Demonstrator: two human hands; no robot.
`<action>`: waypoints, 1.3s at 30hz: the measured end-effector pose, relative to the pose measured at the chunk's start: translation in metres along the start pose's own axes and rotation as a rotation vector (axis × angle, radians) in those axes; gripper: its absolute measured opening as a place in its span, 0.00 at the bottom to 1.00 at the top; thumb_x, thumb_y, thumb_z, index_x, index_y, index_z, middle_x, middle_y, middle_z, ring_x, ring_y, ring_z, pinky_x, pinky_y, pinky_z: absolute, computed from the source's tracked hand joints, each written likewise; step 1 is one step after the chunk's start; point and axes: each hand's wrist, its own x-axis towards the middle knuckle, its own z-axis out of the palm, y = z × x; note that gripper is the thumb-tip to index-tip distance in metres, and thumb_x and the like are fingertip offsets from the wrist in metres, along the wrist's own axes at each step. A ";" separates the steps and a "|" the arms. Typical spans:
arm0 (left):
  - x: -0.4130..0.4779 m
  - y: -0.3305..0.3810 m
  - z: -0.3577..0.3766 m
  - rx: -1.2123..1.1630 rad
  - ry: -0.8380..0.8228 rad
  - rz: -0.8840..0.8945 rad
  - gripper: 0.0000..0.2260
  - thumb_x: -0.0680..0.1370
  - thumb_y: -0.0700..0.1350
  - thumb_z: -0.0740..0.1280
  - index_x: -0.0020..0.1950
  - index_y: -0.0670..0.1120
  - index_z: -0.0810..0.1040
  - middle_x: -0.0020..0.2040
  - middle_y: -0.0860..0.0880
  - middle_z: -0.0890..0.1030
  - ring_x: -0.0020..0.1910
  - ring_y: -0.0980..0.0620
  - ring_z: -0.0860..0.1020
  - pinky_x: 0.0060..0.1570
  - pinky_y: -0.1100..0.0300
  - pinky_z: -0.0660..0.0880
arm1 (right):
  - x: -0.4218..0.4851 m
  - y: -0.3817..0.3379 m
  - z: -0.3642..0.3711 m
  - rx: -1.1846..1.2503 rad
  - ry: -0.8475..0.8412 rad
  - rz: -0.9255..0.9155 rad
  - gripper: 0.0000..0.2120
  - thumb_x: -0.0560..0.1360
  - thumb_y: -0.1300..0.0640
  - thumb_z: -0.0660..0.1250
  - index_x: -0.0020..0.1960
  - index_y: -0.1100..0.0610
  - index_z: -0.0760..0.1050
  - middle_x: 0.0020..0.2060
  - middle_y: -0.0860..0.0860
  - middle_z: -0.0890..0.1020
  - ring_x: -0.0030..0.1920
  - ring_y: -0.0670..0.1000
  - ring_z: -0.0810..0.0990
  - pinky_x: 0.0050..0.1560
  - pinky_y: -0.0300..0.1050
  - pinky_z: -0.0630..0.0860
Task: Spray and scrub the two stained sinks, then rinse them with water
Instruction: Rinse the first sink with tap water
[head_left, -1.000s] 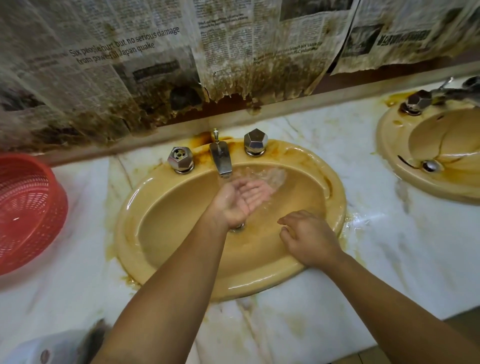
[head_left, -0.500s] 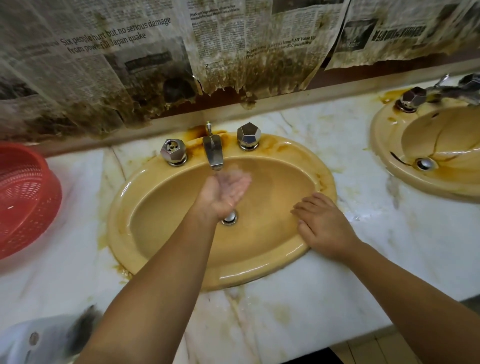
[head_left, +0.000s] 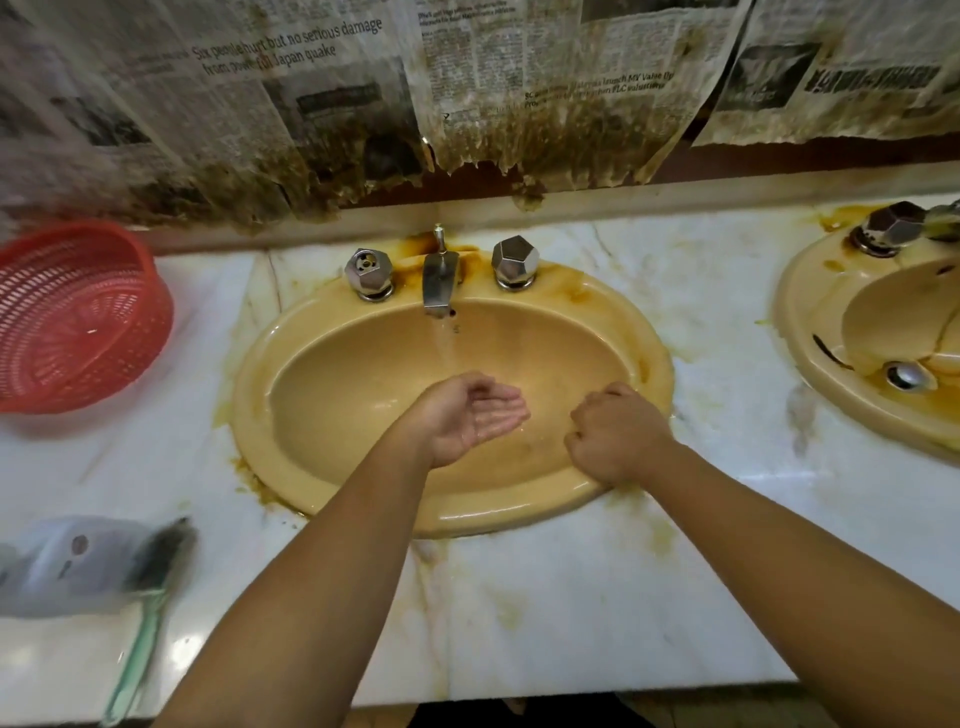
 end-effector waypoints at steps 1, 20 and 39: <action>-0.007 -0.007 0.000 0.136 -0.007 -0.028 0.17 0.84 0.43 0.60 0.62 0.32 0.80 0.58 0.34 0.83 0.59 0.39 0.83 0.65 0.47 0.78 | 0.000 -0.008 -0.005 -0.030 -0.066 0.008 0.30 0.80 0.43 0.43 0.60 0.54 0.81 0.60 0.54 0.82 0.62 0.53 0.76 0.72 0.51 0.61; -0.067 -0.064 -0.119 1.668 0.874 0.398 0.24 0.76 0.55 0.51 0.56 0.56 0.86 0.54 0.53 0.86 0.61 0.54 0.78 0.78 0.49 0.49 | 0.100 -0.096 -0.040 1.929 -0.405 0.305 0.18 0.86 0.58 0.57 0.68 0.68 0.73 0.55 0.63 0.83 0.55 0.59 0.83 0.59 0.51 0.80; -0.061 -0.050 -0.126 1.416 1.026 0.462 0.21 0.75 0.48 0.54 0.53 0.51 0.87 0.45 0.52 0.86 0.48 0.53 0.80 0.77 0.59 0.55 | 0.102 -0.087 -0.025 1.236 -0.407 0.142 0.13 0.83 0.54 0.62 0.54 0.62 0.79 0.52 0.60 0.82 0.48 0.56 0.81 0.51 0.49 0.78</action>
